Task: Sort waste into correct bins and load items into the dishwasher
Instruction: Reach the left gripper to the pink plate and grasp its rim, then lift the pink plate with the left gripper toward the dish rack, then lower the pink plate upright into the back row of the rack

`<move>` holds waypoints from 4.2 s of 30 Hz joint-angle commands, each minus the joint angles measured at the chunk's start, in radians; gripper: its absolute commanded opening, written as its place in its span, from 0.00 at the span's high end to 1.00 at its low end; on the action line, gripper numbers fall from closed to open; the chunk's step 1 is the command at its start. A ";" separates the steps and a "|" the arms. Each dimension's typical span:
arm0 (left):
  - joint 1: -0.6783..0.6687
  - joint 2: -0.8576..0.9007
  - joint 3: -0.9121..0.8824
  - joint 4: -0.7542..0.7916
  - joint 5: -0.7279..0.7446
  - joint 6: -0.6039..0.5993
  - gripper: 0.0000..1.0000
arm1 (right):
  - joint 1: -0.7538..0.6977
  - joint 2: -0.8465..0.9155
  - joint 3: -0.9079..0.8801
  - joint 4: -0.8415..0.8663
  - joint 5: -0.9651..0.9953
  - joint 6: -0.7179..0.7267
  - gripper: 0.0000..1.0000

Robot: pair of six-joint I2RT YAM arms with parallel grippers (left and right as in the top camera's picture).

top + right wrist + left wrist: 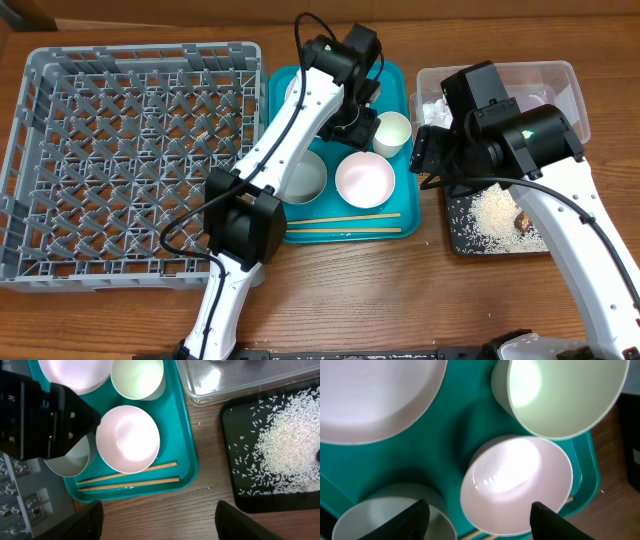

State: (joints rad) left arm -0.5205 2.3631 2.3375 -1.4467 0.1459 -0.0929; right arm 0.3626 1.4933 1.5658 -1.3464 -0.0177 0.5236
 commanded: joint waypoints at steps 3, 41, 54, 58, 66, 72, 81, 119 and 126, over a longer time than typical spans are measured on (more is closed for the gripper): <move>-0.004 0.005 -0.070 0.069 0.010 0.079 0.34 | 0.003 -0.004 0.006 -0.002 0.017 0.000 0.27; 0.013 -0.009 -0.180 0.046 0.030 0.095 0.96 | 0.003 -0.004 0.006 -0.013 0.017 0.000 0.27; 0.205 -0.164 0.200 -0.241 -0.135 0.007 0.96 | 0.003 -0.004 0.006 -0.018 0.017 0.000 0.27; 0.357 -0.293 0.204 -0.243 -0.246 -0.154 0.96 | 0.003 -0.004 0.006 -0.021 0.017 0.000 0.27; 0.433 -0.673 0.200 -0.238 -0.543 -0.327 0.96 | 0.003 -0.004 0.006 -0.025 0.017 0.000 0.27; 0.432 -0.720 0.191 -0.233 -0.912 -0.500 0.96 | 0.003 -0.004 0.006 -0.012 0.017 0.000 0.27; 0.386 -0.476 0.136 -0.215 -1.250 -0.542 0.96 | 0.003 -0.004 0.006 0.002 0.017 0.000 0.03; 0.236 0.156 0.134 -0.070 -1.415 -0.543 0.96 | 0.003 -0.004 0.006 0.085 0.017 0.001 0.00; 0.270 0.156 0.130 -0.134 -1.339 -0.586 0.96 | 0.003 -0.004 0.006 0.085 0.017 0.001 0.00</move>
State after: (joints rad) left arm -0.2798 2.5175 2.4687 -1.5562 -1.2411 -0.6197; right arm 0.3626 1.4933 1.5654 -1.2675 -0.0135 0.5236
